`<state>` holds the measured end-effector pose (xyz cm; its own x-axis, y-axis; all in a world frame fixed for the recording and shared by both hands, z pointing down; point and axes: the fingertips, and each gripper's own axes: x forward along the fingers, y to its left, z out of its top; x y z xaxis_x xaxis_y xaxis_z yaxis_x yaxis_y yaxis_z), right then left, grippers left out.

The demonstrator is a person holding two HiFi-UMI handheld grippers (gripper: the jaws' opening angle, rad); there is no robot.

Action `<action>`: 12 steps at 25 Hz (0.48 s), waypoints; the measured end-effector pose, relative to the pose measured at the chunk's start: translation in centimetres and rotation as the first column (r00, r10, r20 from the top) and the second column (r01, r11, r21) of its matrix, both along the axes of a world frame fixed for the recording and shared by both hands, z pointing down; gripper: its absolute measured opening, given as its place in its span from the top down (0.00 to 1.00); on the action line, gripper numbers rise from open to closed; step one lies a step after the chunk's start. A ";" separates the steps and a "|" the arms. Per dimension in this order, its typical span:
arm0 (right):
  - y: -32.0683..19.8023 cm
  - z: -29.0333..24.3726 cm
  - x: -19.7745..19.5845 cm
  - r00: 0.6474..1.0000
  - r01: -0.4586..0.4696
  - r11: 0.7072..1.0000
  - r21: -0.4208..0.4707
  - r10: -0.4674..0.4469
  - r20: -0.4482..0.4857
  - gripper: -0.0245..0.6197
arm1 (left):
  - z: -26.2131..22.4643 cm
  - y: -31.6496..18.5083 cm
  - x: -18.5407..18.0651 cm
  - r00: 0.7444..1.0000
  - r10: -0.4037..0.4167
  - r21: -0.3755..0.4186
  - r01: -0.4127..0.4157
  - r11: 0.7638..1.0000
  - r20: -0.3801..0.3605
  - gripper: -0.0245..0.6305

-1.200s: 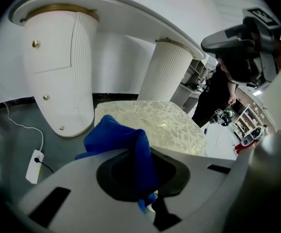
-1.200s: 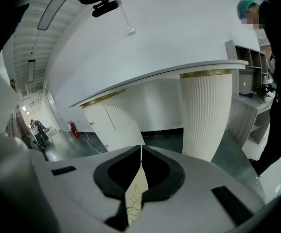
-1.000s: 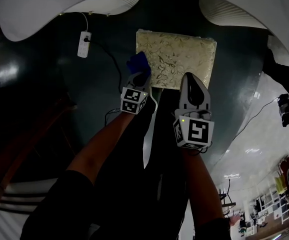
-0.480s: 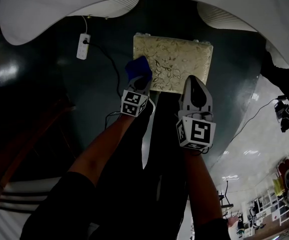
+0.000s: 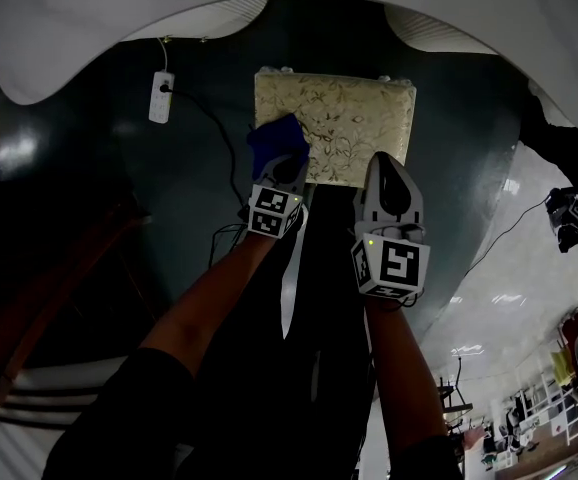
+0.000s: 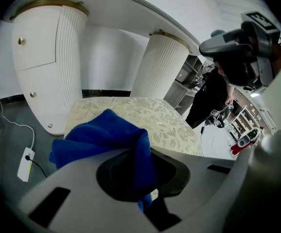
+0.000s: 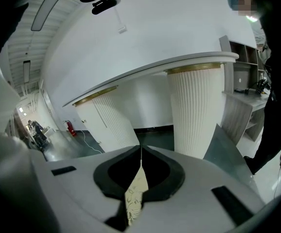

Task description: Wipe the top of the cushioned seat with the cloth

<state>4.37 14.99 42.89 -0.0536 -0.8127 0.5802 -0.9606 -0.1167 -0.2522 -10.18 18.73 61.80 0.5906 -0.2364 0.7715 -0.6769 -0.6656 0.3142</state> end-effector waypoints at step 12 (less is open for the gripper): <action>1.7 1.3 4.1 0.999 -0.048 0.999 -0.024 0.047 -0.020 0.90 | 0.2 1.7 5.1 0.999 0.034 -0.027 -0.035 0.999 -0.026 0.91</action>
<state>8.45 16.68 44.23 -0.0036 -0.7998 0.6003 -0.9585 -0.1684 -0.2301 -5.03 20.39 62.04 0.6174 -0.1945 0.7622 -0.6454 -0.6793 0.3493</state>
